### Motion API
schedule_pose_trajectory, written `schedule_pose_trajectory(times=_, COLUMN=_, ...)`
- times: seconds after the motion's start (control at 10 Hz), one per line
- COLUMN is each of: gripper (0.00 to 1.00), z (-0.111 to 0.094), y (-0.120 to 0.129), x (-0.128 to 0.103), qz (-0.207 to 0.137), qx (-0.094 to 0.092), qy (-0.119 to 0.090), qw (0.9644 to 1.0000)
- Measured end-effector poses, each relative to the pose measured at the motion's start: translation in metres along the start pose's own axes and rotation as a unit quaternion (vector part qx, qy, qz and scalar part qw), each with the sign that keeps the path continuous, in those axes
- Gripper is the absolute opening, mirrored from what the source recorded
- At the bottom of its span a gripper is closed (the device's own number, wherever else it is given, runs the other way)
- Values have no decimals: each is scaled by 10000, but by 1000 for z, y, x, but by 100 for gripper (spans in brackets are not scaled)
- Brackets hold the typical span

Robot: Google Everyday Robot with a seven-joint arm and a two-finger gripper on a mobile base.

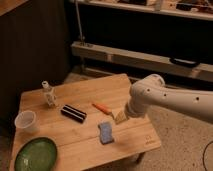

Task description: Place the pepper in the ceramic bowl

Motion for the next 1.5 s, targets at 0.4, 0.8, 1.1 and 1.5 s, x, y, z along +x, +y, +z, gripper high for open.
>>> schedule_pose_trajectory(times=0.4, gripper=80, z=0, y=0, x=0, qz=-1, qx=0, qy=-1, qw=10000)
schedule_pose_trajectory(times=0.8, gripper=80, z=0, y=0, x=0, qz=-6, qx=6, qy=-1, qw=10000)
schedule_pose_trajectory(times=1.1, gripper=80, z=-2, y=5, x=-16, qz=-675, qx=-19, qy=-502, qw=9965)
schedule_pose_trajectory(times=1.5, gripper=80, z=-7, y=4, x=-37, qz=-2800, qx=-101, qy=-1529, qw=9477)
